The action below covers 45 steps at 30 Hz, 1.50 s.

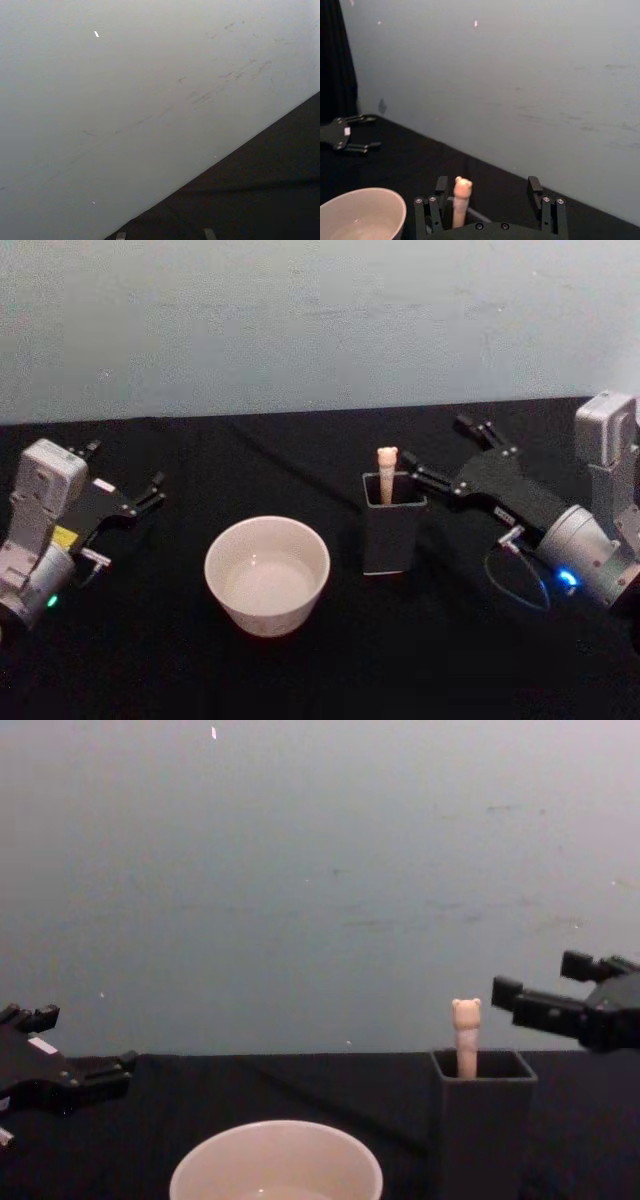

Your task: Pick up the stirring spoon with one hand, stir inside the cup, then place it back in its original position.

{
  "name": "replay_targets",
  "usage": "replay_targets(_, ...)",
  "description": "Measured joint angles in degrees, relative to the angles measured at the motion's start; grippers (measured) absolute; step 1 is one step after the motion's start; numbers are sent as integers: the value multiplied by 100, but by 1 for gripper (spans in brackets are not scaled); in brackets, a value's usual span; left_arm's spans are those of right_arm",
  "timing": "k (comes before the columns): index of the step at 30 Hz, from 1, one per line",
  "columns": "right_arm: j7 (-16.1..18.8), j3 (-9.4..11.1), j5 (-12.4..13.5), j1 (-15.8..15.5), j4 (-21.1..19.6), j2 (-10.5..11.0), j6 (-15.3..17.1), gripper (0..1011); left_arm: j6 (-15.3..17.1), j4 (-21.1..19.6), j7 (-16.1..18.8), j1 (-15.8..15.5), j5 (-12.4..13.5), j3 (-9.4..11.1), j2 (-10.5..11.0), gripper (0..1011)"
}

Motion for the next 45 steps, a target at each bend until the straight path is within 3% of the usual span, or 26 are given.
replay_targets(18, 311, -173, -362, 232, 342, -323, 298, 1000, 0, 0, 0, 0, 0, 0, 0, 1002)
replay_targets(45, 419, -81, -581, 438, 590, -700, 635, 1002, 0, 0, 0, 0, 0, 0, 0, 1001)
